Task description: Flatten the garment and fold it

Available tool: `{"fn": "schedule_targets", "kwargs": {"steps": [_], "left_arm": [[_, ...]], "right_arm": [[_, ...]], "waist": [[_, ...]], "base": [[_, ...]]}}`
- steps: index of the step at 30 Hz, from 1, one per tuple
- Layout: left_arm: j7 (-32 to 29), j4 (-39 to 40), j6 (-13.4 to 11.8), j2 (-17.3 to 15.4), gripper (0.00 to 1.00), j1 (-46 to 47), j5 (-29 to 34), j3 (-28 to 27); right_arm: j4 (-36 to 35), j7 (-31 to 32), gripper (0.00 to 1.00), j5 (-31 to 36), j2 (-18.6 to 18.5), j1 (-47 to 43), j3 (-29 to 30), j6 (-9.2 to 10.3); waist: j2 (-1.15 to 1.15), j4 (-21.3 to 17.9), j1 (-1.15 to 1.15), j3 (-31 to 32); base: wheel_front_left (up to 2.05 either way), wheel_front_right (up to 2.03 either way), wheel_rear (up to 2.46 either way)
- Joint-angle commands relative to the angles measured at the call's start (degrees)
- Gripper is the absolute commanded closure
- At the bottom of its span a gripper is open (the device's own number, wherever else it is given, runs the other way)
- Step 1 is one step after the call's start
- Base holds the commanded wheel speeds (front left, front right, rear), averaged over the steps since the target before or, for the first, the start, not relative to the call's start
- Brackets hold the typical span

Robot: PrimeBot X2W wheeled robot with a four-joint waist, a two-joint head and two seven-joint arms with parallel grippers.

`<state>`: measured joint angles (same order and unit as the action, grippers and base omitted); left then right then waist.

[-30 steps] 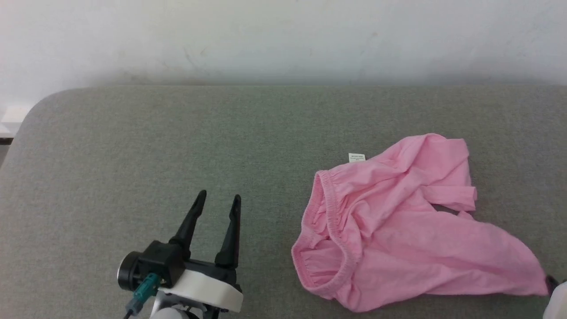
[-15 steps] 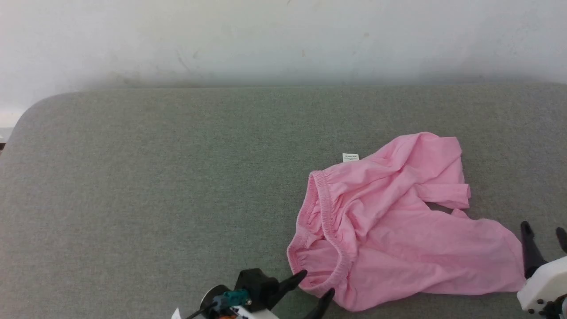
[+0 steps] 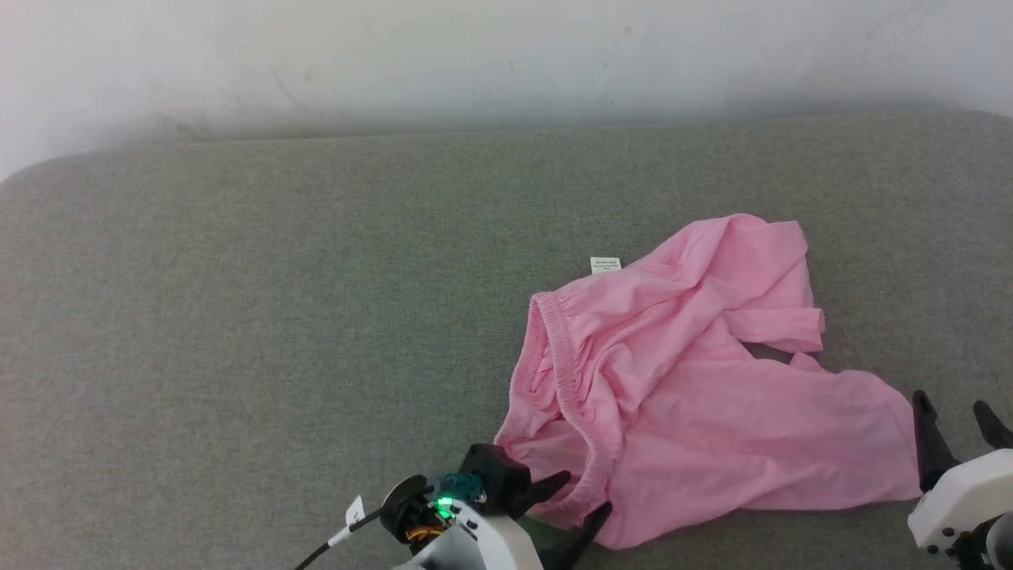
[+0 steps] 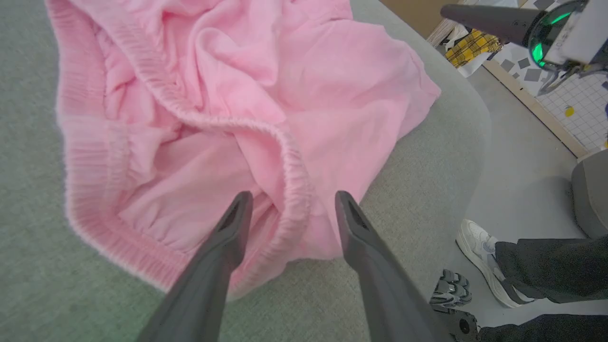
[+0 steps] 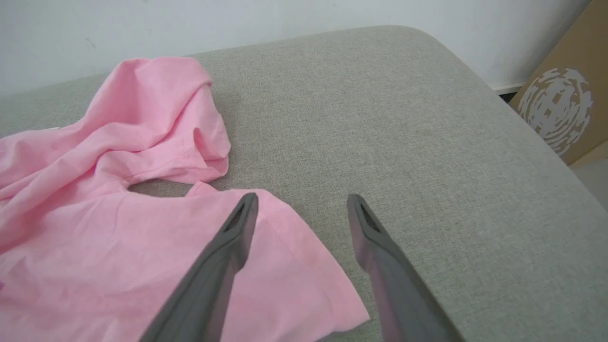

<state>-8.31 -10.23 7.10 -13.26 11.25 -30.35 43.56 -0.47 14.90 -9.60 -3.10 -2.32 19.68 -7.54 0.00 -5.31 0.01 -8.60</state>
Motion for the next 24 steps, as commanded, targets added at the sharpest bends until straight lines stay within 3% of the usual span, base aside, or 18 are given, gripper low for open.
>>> {"fn": "schedule_targets", "kwargs": {"steps": [1,14,19,20,21,22,24], "left_arm": [[0.8,-0.4,0.4,0.2,1.00,1.2,-0.4,-0.4],[14.2,1.2,-4.4,-2.5,1.00,-0.2,-5.9,-14.2],[14.9,-0.1,-5.6,-3.8,1.00,-2.9,-7.7,-16.4],[14.9,-0.7,-5.8,-4.3,0.80,-3.1,-6.9,-16.0],[15.5,-1.2,-6.1,-4.4,0.05,-3.1,-6.0,-15.7],[16.5,-1.6,-6.6,-4.3,0.00,-3.1,-5.3,-15.7],[19.0,-1.9,-7.3,-3.3,0.00,-3.0,-4.9,-16.1]], "right_arm": [[0.2,-0.5,0.00,0.0,0.2,0.7,-0.4,0.05],[0.5,0.0,0.00,-0.1,0.2,-0.1,-3.0,0.05],[0.3,1.7,0.00,-0.2,0.0,-0.7,-5.0,0.05],[0.1,1.7,0.00,-0.1,-0.3,-0.5,-5.6,0.05],[-0.2,1.7,0.00,-0.2,-0.6,-0.2,-6.3,0.05],[-0.5,1.8,0.00,-0.3,-0.9,0.2,-7.2,0.05],[-1.3,2.3,0.00,-0.3,-2.1,1.7,-8.9,0.05]], "waist": [[0.00,-0.1,-0.01,-0.3],[0.00,4.5,-0.01,1.1],[0.00,6.8,-0.01,1.1],[0.00,7.2,-0.01,1.0],[0.00,7.6,-0.01,1.0],[0.00,8.0,-0.01,1.0],[0.00,8.8,-0.01,0.9]], "base": [[0.00,0.00,0.00],[0.00,0.00,0.00],[0.00,0.00,0.00],[0.00,0.00,0.00],[0.00,0.00,0.00],[0.00,0.00,0.00],[0.00,0.00,0.00]]}}
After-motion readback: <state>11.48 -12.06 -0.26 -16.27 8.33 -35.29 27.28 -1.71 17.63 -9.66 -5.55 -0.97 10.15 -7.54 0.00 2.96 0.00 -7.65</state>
